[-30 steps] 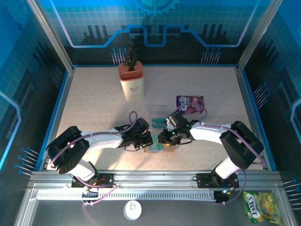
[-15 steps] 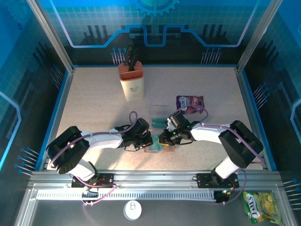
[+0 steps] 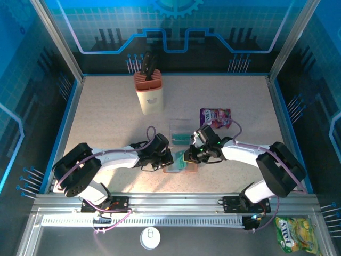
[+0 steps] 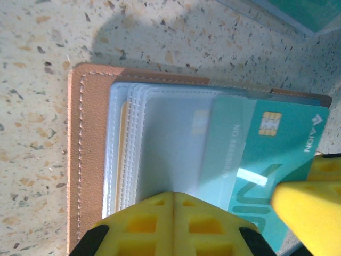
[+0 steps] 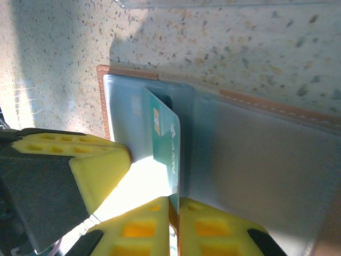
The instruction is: Take the credit cards out of the card holder
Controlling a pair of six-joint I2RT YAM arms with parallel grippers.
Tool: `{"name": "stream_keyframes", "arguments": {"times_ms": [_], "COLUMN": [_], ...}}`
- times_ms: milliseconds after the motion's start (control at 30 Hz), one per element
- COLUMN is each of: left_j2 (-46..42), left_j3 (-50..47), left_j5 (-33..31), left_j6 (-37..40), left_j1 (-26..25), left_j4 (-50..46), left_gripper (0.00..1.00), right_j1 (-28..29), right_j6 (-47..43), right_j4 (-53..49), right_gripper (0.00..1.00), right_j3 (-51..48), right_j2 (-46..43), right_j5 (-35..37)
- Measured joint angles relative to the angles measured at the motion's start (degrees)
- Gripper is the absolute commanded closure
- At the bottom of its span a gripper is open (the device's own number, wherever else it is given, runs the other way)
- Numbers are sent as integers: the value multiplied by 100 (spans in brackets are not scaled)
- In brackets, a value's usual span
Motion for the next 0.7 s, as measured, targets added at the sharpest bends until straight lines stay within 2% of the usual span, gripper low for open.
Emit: {"name": "stream_keyframes", "arguments": {"times_ms": [333,567,700], "left_j2": [-83,-678,-1180], "left_j3": [-2,-63,-162], "left_j5": [-20,-179,-372], "left_j6": [-15,15,168], "left_j1": [-2,-2,2], "left_j4": [-31,-109,-219], "left_gripper": [96,84,76], "right_j1": [-85,-166,-168], "right_j6": [-623,-1593,-2483], "right_j4": [-1019,-1910,-2398], "right_gripper": [99,100,100], "right_j3": [321,1117,1740], "right_j2": [-452,-448,-317], "right_j5": [297,682,837]}}
